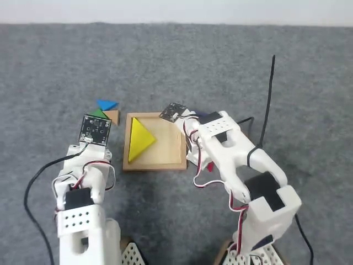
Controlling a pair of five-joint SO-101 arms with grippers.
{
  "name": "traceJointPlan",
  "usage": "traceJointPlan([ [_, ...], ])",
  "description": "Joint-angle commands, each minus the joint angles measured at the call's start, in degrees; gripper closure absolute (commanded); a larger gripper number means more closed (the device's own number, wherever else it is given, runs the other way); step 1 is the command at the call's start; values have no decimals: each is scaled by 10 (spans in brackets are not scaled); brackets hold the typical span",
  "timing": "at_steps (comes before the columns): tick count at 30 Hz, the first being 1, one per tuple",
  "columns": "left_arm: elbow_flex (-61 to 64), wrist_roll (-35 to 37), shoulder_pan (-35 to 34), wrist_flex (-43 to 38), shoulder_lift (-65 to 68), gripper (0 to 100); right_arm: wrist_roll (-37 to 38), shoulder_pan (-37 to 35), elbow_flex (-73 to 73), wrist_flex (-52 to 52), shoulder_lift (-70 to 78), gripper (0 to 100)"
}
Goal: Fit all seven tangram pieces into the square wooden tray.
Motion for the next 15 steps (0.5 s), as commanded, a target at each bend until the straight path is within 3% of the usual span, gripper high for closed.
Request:
traceJointPlan([
  [1, -4, -6, 5, -10, -15, 987, 4, 8, -40, -7, 10, 758],
  [15, -4, -6, 5, -10, -15, 987, 5, 10, -39, -7, 10, 714],
])
